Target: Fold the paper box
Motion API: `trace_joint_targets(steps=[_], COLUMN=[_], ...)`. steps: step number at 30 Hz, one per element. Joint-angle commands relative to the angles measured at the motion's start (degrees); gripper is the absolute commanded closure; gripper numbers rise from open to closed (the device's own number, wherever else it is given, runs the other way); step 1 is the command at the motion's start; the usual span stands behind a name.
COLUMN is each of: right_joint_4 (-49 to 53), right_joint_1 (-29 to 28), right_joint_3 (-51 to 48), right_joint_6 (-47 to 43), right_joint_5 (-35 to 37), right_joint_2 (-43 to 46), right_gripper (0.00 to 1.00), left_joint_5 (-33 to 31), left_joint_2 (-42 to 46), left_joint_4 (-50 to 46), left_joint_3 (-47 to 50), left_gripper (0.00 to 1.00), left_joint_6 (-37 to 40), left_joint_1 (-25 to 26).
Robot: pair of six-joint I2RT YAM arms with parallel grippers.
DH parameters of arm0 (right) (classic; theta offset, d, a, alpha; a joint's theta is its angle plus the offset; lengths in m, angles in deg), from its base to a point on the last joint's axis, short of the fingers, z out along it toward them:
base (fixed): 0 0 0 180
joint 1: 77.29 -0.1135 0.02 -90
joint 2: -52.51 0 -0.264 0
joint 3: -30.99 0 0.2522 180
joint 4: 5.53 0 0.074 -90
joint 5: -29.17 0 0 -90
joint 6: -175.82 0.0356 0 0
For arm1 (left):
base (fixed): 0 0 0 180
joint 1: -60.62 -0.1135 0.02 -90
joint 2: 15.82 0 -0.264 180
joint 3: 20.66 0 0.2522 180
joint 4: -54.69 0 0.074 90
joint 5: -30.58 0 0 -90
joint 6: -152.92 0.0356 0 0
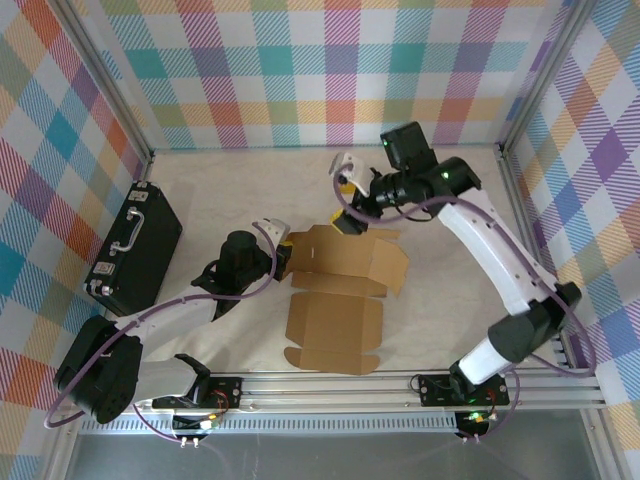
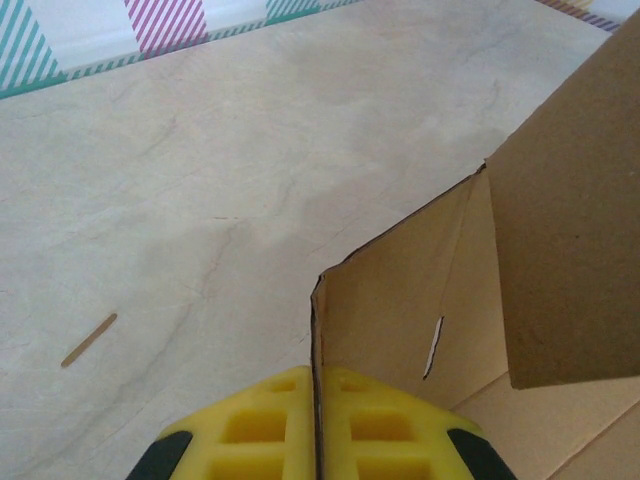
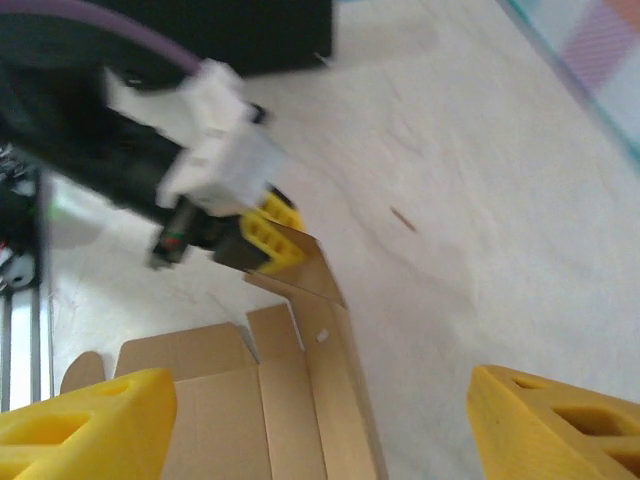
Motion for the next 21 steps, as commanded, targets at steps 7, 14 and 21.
trace_joint_targets(steps=[7, 14, 21], right_joint_4=[7.5, 7.2, 3.7], right_joint_1=[1.9, 3.0, 3.0], right_joint_3=[6.4, 3.6, -7.6], right_joint_6=[18.6, 18.8, 14.7], right_joint_5=[9.9, 3.2, 1.2], right_joint_2=[-12.4, -12.2, -8.0], right_gripper=[0.29, 0.39, 0.42], left_joint_5=[-0.1, -0.8, -1.2], left_joint_2=[2.0, 1.8, 1.1], left_joint_4=[2.0, 1.9, 2.0], left_joint_3=[-0.2, -0.3, -0.5], left_gripper=[1.00, 1.00, 1.00], left_joint_6=[1.3, 1.1, 0.9], left_joint_1=[-0.3, -0.2, -0.3])
